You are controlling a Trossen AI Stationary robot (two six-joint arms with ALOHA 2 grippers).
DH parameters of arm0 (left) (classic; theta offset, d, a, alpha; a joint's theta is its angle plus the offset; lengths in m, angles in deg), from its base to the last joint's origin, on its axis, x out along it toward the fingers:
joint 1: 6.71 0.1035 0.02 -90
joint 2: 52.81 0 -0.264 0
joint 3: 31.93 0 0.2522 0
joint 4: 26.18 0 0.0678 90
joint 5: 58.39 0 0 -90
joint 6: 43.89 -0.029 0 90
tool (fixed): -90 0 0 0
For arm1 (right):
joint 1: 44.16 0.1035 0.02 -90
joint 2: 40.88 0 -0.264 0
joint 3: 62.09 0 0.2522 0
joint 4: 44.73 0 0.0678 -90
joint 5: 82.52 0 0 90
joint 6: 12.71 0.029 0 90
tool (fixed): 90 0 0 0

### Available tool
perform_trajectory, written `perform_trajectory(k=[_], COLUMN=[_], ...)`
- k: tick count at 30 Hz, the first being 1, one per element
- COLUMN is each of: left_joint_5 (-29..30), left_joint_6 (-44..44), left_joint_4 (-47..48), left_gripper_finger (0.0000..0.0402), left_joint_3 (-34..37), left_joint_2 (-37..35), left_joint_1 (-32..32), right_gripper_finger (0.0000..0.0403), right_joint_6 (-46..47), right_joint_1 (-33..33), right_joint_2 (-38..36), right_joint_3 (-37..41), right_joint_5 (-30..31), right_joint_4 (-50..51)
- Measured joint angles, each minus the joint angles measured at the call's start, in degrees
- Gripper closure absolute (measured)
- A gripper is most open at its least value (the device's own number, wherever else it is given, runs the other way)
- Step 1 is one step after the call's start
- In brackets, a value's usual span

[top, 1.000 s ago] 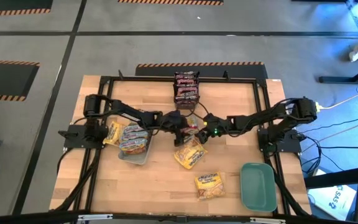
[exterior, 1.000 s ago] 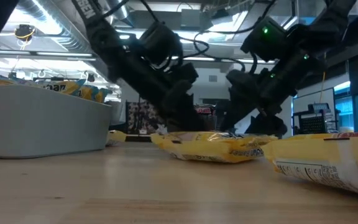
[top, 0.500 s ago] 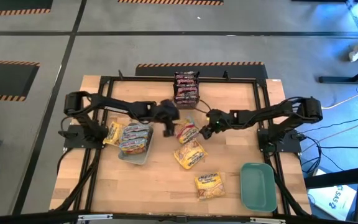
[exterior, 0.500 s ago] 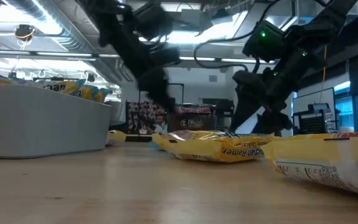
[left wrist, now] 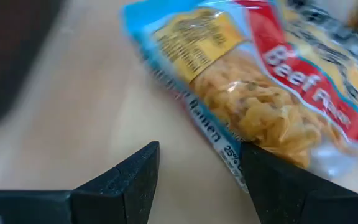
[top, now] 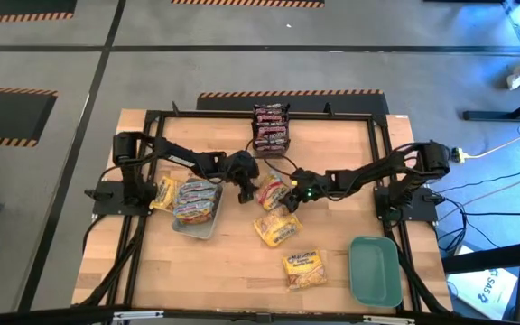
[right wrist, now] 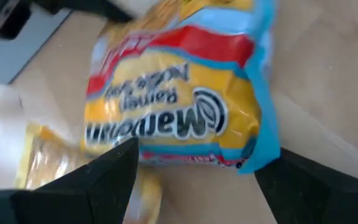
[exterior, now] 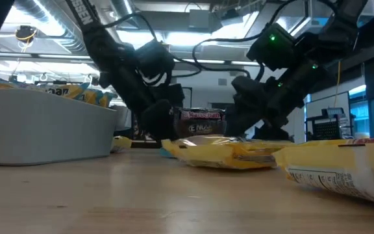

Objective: Sort Maruchan noodles
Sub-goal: Put the blue noodle pack into the gray bin

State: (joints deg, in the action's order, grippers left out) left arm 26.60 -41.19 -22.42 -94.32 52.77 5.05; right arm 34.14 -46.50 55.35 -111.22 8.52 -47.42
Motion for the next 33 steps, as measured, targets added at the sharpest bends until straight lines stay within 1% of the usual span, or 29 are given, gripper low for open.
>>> perform_trajectory(k=[4,6,8,10,14,18,21,23,26,30,33], left_joint_5=[-2.7,-3.5,-3.4,-2.1,-0.4,-0.8,-2.7,-4.5,-3.6,-1.6,-0.3], left_joint_6=[-0.1,-0.1,-0.2,-0.2,-0.2,1.4,4.5,4.5,2.0,-0.2,-1.8], left_joint_4=[-0.9,-1.7,-2.1,-2.6,-1.9,-1.3,2.4,6.4,9.4,5.7,1.5], left_gripper_finger=[0.0183,0.0183,0.0183,0.0183,0.0183,0.0183,0.0183,0.0183,0.0183,0.0183,0.0183], left_joint_3=[0.0,0.0,0.0,-0.1,0.0,-0.2,-1.5,-2.7,-3.7,-3.7,-3.9], left_joint_2=[0.3,0.3,-0.2,-0.5,-1.0,-1.0,-1.3,-2.0,-3.2,-3.5,-1.6], left_joint_1=[-2.2,-3.4,-4.1,-4.3,-4.3,-4.3,-4.8,-5.1,-4.9,-4.8,-5.2], right_gripper_finger=[0.0095,0.0095,0.0095,0.0095,0.0095,0.0095,0.0095,0.0095,0.0095,0.0095,0.0095], right_joint_6=[-3.1,-4.5,-5.5,-6.6,-6.7,-3.6,0.3,2.5,4.9,6.9,8.0], right_joint_1=[-2.9,-5.0,-6.6,-7.9,-8.2,-7.2,-5.7,-4.8,-4.0,-4.1,-4.1], right_joint_2=[-1.7,-3.0,-4.7,-7.3,-12.1,-12.5,-10.0,-8.0,-5.4,-2.3,-0.4], right_joint_3=[-0.1,-0.1,-0.1,-0.1,-0.1,0.1,1.2,1.8,2.0,2.0,1.9], right_joint_5=[2.2,2.2,0.6,-1.4,-4.8,-7.2,-8.2,-8.2,-8.4,-10.1,-10.2], right_joint_4=[0.6,2.3,4.2,8.0,15.6,18.2,13.6,11.3,6.6,0.5,-2.5])
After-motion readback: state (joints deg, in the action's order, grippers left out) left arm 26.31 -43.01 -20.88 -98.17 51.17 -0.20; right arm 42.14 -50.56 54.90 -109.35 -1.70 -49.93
